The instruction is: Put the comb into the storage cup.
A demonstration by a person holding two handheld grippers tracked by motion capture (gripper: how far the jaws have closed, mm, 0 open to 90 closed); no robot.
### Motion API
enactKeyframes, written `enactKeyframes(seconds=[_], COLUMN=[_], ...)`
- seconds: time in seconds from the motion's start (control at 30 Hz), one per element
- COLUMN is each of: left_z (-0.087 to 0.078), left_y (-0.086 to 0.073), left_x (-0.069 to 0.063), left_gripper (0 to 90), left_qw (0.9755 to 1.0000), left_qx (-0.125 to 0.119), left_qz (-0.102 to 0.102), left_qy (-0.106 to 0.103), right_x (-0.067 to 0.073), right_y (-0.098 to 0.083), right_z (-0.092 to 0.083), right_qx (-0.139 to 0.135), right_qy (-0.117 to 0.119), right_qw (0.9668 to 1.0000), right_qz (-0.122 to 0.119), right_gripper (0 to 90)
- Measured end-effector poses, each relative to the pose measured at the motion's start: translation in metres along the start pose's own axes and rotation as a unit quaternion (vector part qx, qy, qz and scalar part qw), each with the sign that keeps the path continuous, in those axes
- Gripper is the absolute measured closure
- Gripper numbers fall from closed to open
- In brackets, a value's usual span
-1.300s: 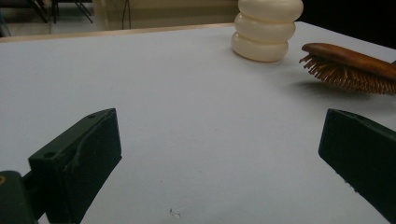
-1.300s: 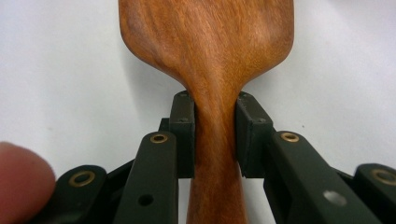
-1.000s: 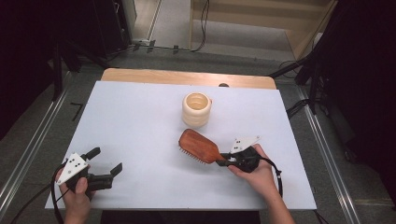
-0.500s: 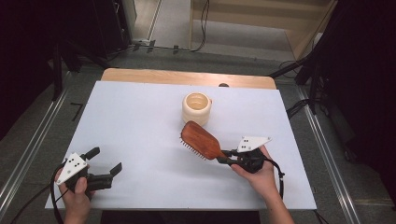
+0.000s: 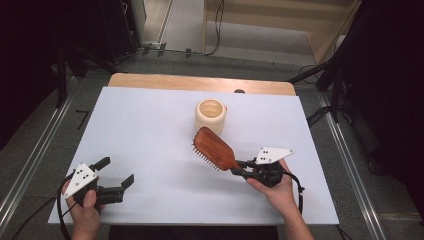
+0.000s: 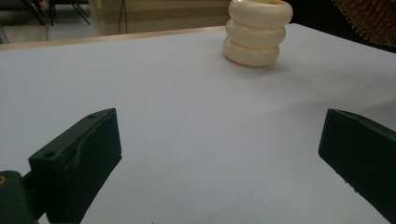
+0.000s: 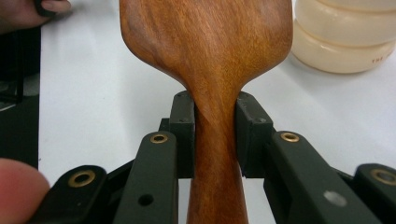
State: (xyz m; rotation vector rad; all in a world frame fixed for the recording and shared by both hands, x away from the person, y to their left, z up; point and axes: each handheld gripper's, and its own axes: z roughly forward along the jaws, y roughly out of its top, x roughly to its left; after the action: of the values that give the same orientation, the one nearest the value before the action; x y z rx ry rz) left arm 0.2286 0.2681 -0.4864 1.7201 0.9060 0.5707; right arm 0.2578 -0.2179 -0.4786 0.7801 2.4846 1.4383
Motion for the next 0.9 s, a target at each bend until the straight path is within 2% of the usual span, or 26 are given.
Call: enactKeyframes(seconds=[0.1, 0.17, 0.27, 0.47, 0.7, 0.9], left_z=[0.001, 0.003, 0.006, 0.016, 0.032, 0.048], left_y=[0.004, 0.008, 0.014, 0.028, 0.036, 0.049], left_x=[-0.006, -0.012, -0.023, -0.051, -0.07, -0.085], left_gripper=[0.0, 0.0, 0.0, 0.0, 0.0, 0.0], left_qw=[0.9999, 0.9999, 0.9997, 0.9989, 0.997, 0.9957], left_qx=[-0.013, -0.012, -0.018, -0.021, -0.022, -0.022], left_qz=[-0.004, 0.003, 0.003, 0.017, 0.004, 0.0], left_qy=[-0.002, -0.004, -0.017, -0.04, -0.074, -0.09], right_x=[0.002, 0.004, 0.006, 0.017, 0.017, 0.018], right_y=[0.001, 0.001, 0.002, 0.005, 0.004, 0.002], right_z=[0.0, 0.0, 0.001, 0.005, 0.008, 0.009], right_qx=[-0.011, -0.015, -0.025, -0.049, -0.066, -0.076], right_qy=[0.003, 0.004, 0.007, -0.016, -0.005, -0.009], right_qw=[0.9999, 0.9999, 0.9996, 0.9986, 0.9978, 0.997], right_qz=[-0.004, -0.004, -0.007, -0.01, 0.003, 0.006], right_gripper=[70.2, 70.2, 70.2, 70.2, 70.2, 70.2])
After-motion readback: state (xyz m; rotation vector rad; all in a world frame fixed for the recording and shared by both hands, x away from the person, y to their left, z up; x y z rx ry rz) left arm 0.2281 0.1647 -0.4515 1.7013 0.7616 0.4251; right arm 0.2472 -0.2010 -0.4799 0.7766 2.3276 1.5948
